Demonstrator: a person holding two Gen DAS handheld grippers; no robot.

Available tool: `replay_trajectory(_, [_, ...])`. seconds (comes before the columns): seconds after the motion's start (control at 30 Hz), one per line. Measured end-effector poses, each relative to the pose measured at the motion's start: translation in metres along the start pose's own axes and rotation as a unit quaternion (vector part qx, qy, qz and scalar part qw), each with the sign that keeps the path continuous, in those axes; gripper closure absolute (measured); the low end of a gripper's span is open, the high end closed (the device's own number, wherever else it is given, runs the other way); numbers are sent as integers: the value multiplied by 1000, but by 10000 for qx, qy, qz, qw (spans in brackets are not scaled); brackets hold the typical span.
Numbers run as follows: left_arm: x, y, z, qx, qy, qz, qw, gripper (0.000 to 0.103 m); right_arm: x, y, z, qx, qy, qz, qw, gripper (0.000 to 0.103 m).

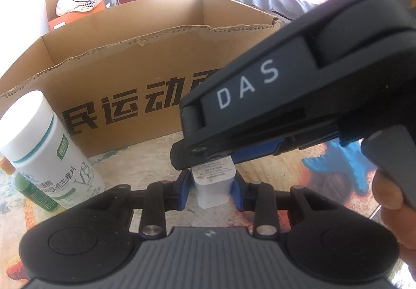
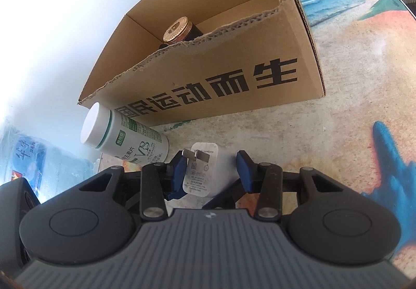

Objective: Organize rigid objects
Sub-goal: 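Close the right gripper around the white plug charger, then carry the charger into the box and open the right gripper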

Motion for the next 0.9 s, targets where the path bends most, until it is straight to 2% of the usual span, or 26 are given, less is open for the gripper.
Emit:
replay_trajectory(0.17, [-9, -6, -13, -9, -14, -30, 10000, 69, -6, 1, 4, 21, 42, -39, 10000, 63])
replay_trajectory(0.3, [-32, -24, -12, -13, -66, -247, 9997, 69, -24, -6, 21, -171, 9, -209, 9996, 63])
replay_trajectory(0.53, [-73, -80, 1, -66, -337, -888, 9955, 69, -60, -45, 77, -764, -250, -738, 9940, 63])
replay_trajectory(0.6, [-76, -98, 8, -121, -373, -964, 9946, 69, -65, -61, 91, -922, -329, -844, 9916, 63])
replay_trajectory(0.77, [-56, -140, 28, -268, -431, -839, 9952, 69, -51, -107, 107, -1054, -468, -851, 9897, 63])
replay_trajectory(0.9, [-16, -164, 49, -482, -376, -408, 9973, 69, -17, -148, 100, -915, -420, -581, 9932, 62])
Point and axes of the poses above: each gripper's, at about its wrist camera, not at the fingertips, and x roughly the way its jaws point, z to its left, y to its underside, the point moved 6 cm from there along x, roughly the way its jaws point, and after that the axes turned 12 degrees about -z, right-handed, at the moved point
